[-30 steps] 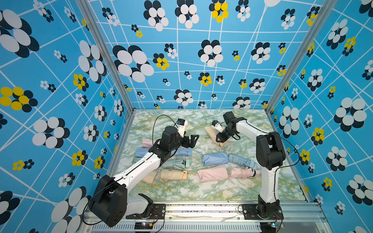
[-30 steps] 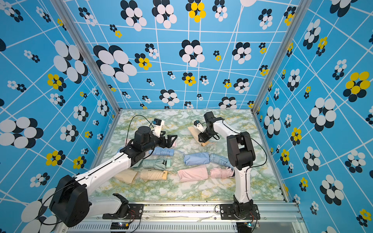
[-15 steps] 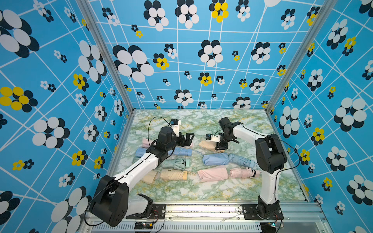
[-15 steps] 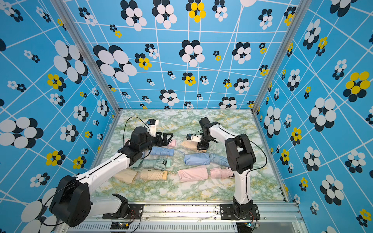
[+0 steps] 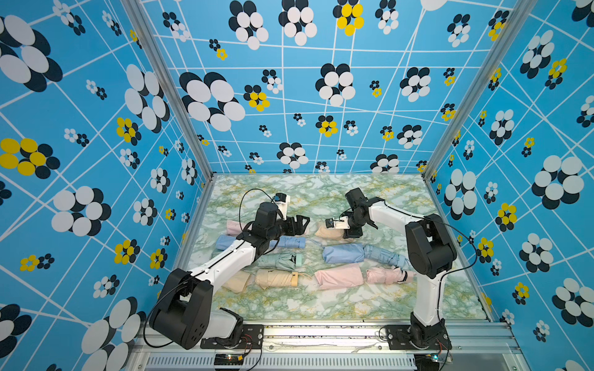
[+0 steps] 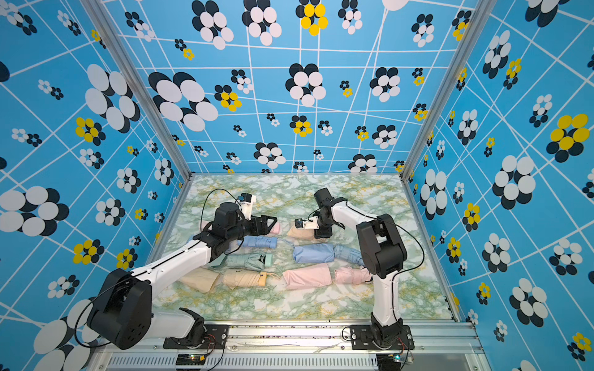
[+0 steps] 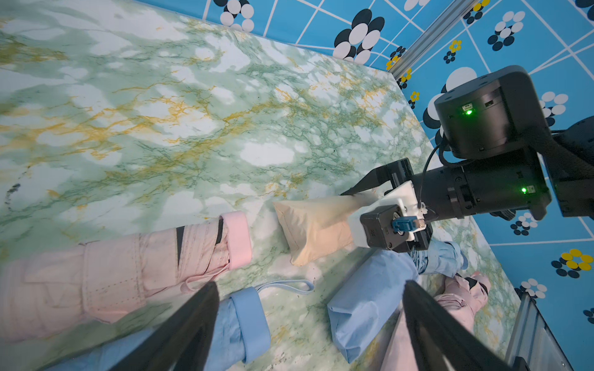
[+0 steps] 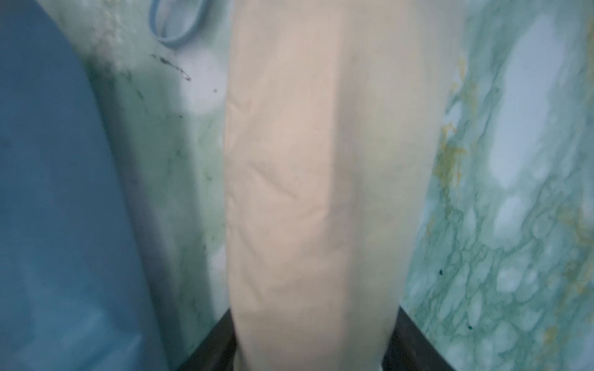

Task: Take umbrellas out of sleeves
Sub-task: Place the umbrella at the center of the board.

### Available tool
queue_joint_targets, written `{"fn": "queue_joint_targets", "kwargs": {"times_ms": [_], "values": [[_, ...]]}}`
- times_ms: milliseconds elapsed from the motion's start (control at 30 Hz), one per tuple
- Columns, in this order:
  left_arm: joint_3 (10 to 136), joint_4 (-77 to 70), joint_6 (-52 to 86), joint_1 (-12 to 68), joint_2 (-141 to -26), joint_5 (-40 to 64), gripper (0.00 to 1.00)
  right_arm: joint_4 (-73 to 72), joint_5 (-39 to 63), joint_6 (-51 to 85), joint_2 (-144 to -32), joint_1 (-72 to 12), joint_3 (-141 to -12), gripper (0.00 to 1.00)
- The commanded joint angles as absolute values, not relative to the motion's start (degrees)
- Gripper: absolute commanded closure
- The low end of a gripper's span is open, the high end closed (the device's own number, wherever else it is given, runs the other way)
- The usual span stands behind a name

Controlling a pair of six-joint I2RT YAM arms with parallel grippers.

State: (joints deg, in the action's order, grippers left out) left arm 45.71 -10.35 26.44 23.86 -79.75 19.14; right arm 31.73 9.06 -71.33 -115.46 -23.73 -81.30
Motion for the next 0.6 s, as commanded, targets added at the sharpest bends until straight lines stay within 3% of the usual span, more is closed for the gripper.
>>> {"fn": "queue_joint_targets", "kwargs": {"times_ms": [0, 267, 367, 500, 567], "values": [[48.02, -9.50, 27.96, 23.32, -81.83, 22.06, 0.12, 26.42, 9.50, -69.93, -111.40, -23.91, -79.72, 0.32], [50.99, -7.35, 28.22, 23.47, -87.25, 26.22, 0.16, 17.03, 16.10, -61.35, -102.34, -23.83, -74.47, 0.18], [53.30, -5.21, 26.25, 23.47, -90.00, 27.87, 0.17, 10.84, 18.10, -54.38, -96.98, -23.82, -70.69, 0.15], [57.79, -0.84, 22.48, 23.38, -94.39, 29.96, 0.18, 4.14, 17.62, -40.92, -90.39, -23.69, -66.72, 0.01], [60.24, 1.01, 21.17, 23.38, -96.81, 31.78, 0.18, 3.36, 15.59, -34.28, -87.63, -23.70, -65.88, 0.01]]}}
